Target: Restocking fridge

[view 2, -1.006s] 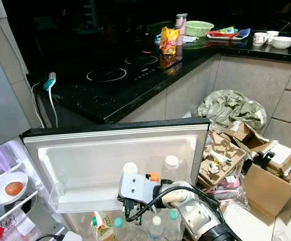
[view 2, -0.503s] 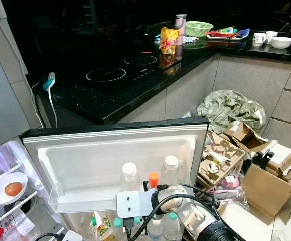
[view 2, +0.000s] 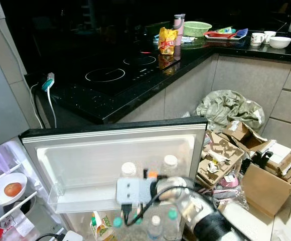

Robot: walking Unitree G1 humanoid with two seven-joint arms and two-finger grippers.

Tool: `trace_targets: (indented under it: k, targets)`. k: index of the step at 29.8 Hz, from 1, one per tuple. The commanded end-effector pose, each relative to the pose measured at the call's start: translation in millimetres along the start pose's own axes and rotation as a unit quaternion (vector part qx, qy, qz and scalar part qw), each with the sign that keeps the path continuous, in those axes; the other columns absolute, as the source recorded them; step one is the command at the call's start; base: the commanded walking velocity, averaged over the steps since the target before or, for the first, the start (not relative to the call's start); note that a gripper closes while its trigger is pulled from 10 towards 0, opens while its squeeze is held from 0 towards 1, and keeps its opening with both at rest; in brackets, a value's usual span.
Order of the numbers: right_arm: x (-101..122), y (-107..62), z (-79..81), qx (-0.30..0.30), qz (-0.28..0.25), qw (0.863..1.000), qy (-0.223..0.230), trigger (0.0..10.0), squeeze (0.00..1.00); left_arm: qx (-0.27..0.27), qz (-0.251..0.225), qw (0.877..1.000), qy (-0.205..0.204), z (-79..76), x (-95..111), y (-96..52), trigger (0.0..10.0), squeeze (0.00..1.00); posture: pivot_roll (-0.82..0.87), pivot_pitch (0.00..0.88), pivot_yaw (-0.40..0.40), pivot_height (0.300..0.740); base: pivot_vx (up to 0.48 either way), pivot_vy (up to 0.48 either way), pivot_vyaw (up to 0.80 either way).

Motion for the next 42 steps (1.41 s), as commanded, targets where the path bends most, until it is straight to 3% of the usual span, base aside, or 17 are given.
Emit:
trace_targets:
  k: [1, 4, 9, 12, 19, 28, 31, 35, 37, 38, 39, 41, 42]
  targets:
    - [-7, -0.1, 0.2, -0.003, 0.012, 1.000, -0.006, 10.0, 0.00, -0.002, 0.013, 1.000, 0.004, 1.6, -9, -3.4, 10.0, 0.00, -0.05, 0.118, 0.060, 0.740, 0.000, 0.000, 0.00]
    - [-17, -5.1, -14.5, -0.036, 0.035, 0.999, -0.018, 10.0, 0.00, -0.002, 0.013, 1.000, 0.003, 1.5, -8, -3.1, 10.0, 0.00, -0.05, 0.119, 0.061, 0.740, 0.000, 0.000, 0.00]
    - [-29, -6.1, -12.2, -0.027, 0.057, 0.998, -0.028, 10.0, 0.00, -0.002, 0.012, 1.000, 0.003, 1.3, -8, -2.9, 10.0, 0.00, -0.05, 0.118, 0.061, 0.740, 0.000, 0.000, 0.00]
    - [-35, -5.5, -5.0, -0.012, 0.065, 0.997, -0.031, 10.0, 0.00, -0.002, 0.012, 1.000, 0.003, 1.4, -8, -3.0, 10.0, 0.00, -0.05, 0.118, 0.061, 0.740, 0.000, 0.000, 0.00]
    - [-36, 1.3, 29.7, 0.059, 0.051, 0.996, -0.039, 10.0, 0.00, -0.003, 0.012, 1.000, 0.004, 1.3, -8, -3.3, 10.0, 0.00, -0.05, 0.122, 0.065, 0.740, 0.000, 0.000, 0.00]
    - [-30, 2.3, 42.6, 0.088, 0.030, 0.995, -0.029, 10.0, 0.00, -0.004, 0.013, 1.000, 0.005, 0.9, -8, -3.1, 10.0, 0.00, -0.05, 0.123, 0.066, 0.740, 0.000, 0.000, 0.00]
    - [-20, 1.9, 45.3, 0.098, 0.003, 0.995, -0.011, 10.0, 0.00, -0.005, 0.013, 1.000, 0.005, 0.7, -8, -3.1, 10.0, 0.00, -0.05, 0.124, 0.068, 0.740, 0.000, 0.000, 0.00]
    - [31, -14.3, 60.7, 0.176, -0.106, 0.978, 0.042, 10.0, 0.00, -0.006, 0.013, 1.000, 0.005, 0.4, -8, -2.7, 10.0, 0.00, -0.05, 0.122, 0.066, 0.740, 0.000, 0.000, 0.00]
    - [36, -17.2, 61.3, 0.182, -0.117, 0.975, 0.044, 10.0, 0.00, -0.006, 0.013, 1.000, 0.005, 0.4, -8, -2.7, 10.0, 0.00, -0.05, 0.122, 0.066, 0.740, 0.000, 0.000, 0.00]
    - [54, -25.8, 56.9, 0.184, -0.155, 0.969, 0.060, 10.0, 0.00, -0.005, 0.013, 1.000, 0.004, 0.4, -8, -2.7, 10.0, 0.00, -0.05, 0.122, 0.066, 0.740, 0.000, 0.000, 0.00]
    - [54, -25.8, 56.9, 0.184, -0.155, 0.969, 0.060, 10.0, 0.00, -0.005, 0.013, 1.000, 0.004, 0.4, -8, -2.7, 10.0, 0.00, -0.05, 0.122, 0.066, 0.740, 0.000, 0.000, 0.00]
    - [99, -49.6, 30.4, 0.154, -0.252, 0.951, 0.089, 10.0, 0.00, -0.006, 0.013, 1.000, 0.003, -0.2, -8, -3.0, 10.0, 0.00, -0.05, 0.122, 0.065, 0.740, 0.000, 0.000, 0.00]
    - [99, -49.6, 30.4, 0.154, -0.252, 0.951, 0.089, 10.0, 0.00, -0.006, 0.013, 1.000, 0.003, -0.2, -8, -3.0, 10.0, 0.00, -0.05, 0.122, 0.065, 0.740, 0.000, 0.000, 0.00]
Point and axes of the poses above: a point about 5 cm out from each wrist's last joint towards the gripper, its own y axis pointing out of the wrist towards the gripper, its own x axis along the axis of the wrist's last joint, z = x × y, the point moved 6 cm from there along y, pointing out of the wrist towards the gripper, and after that the axes turned 6 degrees about y, right-handed, at the moved point
